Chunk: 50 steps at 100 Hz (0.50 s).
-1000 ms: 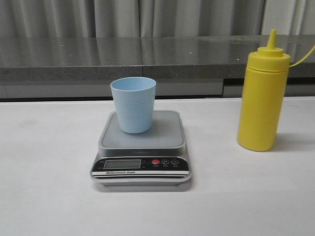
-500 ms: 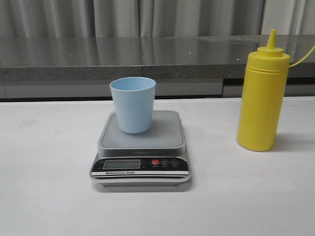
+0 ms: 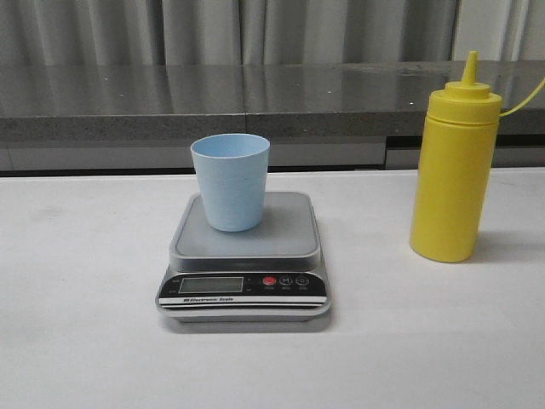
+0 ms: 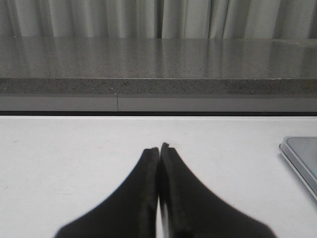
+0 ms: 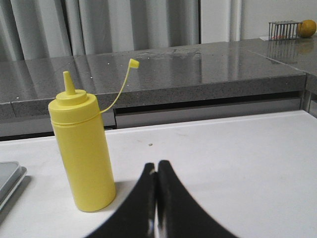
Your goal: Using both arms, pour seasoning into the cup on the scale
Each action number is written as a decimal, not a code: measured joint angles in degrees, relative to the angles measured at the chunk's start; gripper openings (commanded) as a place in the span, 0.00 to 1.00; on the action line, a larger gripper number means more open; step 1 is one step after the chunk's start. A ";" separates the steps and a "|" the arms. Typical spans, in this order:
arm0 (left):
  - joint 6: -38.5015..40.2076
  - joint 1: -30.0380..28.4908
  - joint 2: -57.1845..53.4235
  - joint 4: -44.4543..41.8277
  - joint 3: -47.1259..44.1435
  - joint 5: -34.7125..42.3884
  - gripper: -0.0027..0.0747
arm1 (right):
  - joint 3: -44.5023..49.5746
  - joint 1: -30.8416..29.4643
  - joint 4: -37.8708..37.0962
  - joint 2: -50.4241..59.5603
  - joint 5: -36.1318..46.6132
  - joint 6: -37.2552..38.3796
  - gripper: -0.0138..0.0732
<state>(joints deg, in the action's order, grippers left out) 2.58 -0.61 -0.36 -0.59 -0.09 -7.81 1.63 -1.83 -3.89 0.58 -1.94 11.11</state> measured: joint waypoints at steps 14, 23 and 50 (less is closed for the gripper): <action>0.00 -0.11 0.00 0.14 0.00 0.32 0.01 | 0.00 0.00 0.00 0.00 0.00 0.00 0.08; 0.00 -0.11 0.00 0.14 0.00 0.32 0.01 | 0.00 0.00 0.00 0.00 0.00 0.00 0.08; 0.00 -0.11 0.00 0.14 0.00 0.32 0.01 | 0.00 0.00 0.00 0.00 0.00 0.00 0.08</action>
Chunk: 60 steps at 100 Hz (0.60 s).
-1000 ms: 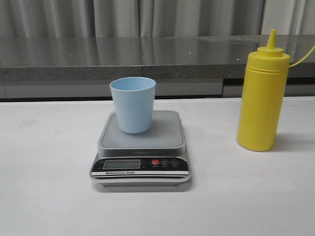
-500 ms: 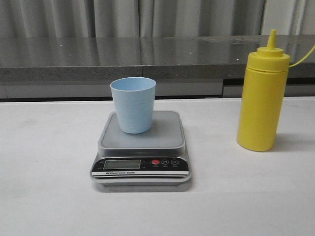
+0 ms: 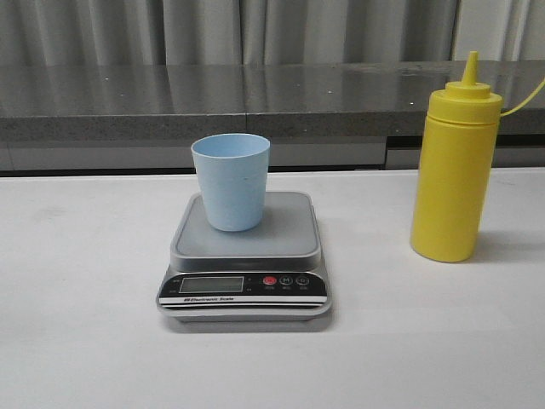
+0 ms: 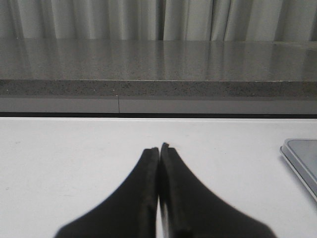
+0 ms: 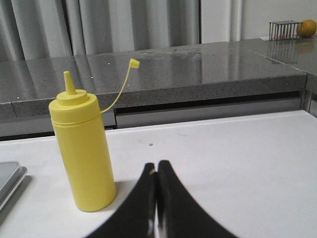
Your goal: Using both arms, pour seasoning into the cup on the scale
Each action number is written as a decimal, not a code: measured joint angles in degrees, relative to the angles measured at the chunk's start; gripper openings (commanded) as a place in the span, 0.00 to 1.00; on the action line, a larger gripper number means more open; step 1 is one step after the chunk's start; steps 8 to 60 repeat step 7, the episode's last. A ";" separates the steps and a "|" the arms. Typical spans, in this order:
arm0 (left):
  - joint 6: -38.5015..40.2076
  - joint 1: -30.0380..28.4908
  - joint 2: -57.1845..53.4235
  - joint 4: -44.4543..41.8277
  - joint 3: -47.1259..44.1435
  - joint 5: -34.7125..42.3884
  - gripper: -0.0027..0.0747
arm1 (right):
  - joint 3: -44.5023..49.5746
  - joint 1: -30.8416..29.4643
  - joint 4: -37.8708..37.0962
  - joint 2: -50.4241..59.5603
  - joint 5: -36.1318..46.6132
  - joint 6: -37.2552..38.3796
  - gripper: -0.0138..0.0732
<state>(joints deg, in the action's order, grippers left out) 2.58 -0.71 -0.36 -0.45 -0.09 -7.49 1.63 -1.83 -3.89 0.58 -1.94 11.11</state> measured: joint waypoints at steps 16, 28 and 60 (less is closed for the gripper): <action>0.00 0.00 0.00 0.00 0.00 0.00 0.01 | 0.00 0.00 0.00 0.00 0.00 0.00 0.08; 0.00 0.00 0.00 0.00 0.00 0.00 0.01 | 0.00 0.00 0.00 0.00 0.00 0.00 0.08; 0.00 0.00 0.00 0.00 0.00 0.00 0.01 | 0.00 0.00 0.00 0.00 0.00 0.00 0.08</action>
